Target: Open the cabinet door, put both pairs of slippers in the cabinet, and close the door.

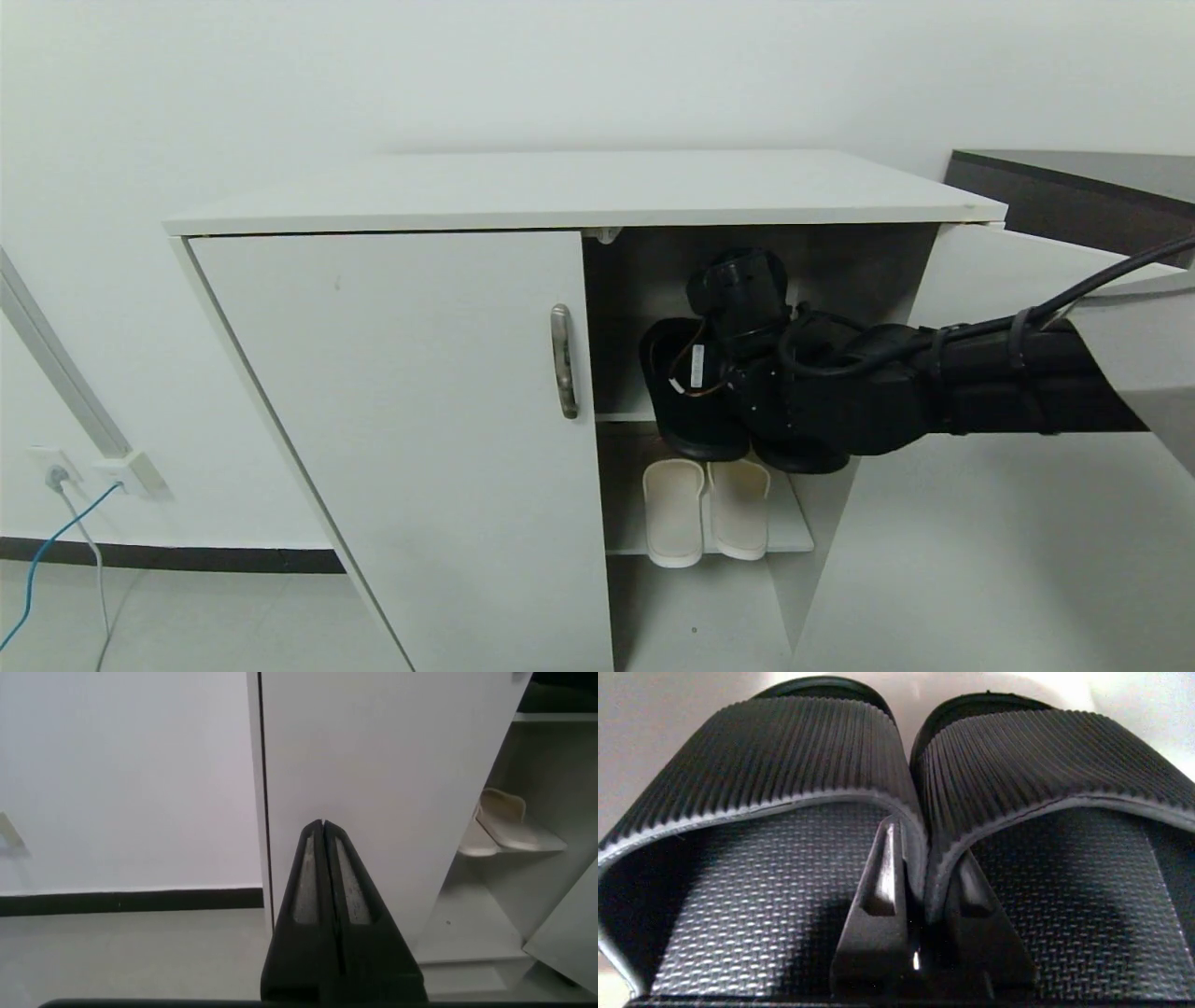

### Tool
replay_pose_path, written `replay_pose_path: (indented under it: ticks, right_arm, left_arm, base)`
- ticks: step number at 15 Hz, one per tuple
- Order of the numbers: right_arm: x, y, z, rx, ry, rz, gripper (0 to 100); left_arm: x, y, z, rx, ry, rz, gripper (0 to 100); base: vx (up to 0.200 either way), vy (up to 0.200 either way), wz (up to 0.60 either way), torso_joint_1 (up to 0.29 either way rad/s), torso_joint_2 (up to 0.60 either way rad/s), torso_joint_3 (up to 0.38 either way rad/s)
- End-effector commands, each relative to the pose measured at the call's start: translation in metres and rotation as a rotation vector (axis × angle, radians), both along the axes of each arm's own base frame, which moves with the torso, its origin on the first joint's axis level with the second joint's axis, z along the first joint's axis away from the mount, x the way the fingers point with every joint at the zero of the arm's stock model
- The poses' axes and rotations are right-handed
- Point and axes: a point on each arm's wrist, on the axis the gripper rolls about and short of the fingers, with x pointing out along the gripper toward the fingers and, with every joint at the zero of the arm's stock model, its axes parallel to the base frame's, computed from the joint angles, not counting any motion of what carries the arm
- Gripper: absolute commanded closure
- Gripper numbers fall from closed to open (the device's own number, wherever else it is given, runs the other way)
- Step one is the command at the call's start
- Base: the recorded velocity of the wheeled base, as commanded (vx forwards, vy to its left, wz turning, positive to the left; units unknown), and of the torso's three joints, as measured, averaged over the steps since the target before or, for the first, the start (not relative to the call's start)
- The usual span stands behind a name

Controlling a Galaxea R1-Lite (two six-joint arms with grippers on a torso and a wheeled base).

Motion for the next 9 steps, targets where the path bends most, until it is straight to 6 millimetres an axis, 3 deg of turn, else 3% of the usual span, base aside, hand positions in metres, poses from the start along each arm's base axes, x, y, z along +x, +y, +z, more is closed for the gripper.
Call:
replay_pose_path:
  ticks: [1,9]
  right_arm:
    - [0.024,0.006,-0.011,0.001,-0.005,-0.022,100]
    - [0.06,0.014,-0.016,-0.032,-0.06,-0.048,100]
  left_arm:
    - [0.0,0.0,0.0,-0.001,-0.001,0.0,100]
    - [0.0,0.0,0.0,-0.002,0.0,0.0,100]
  base:
    - [0.0,0.0,0.0,0.0,0.0,0.0]
    - [0.0,0.0,0.0,0.0,0.0,0.0]
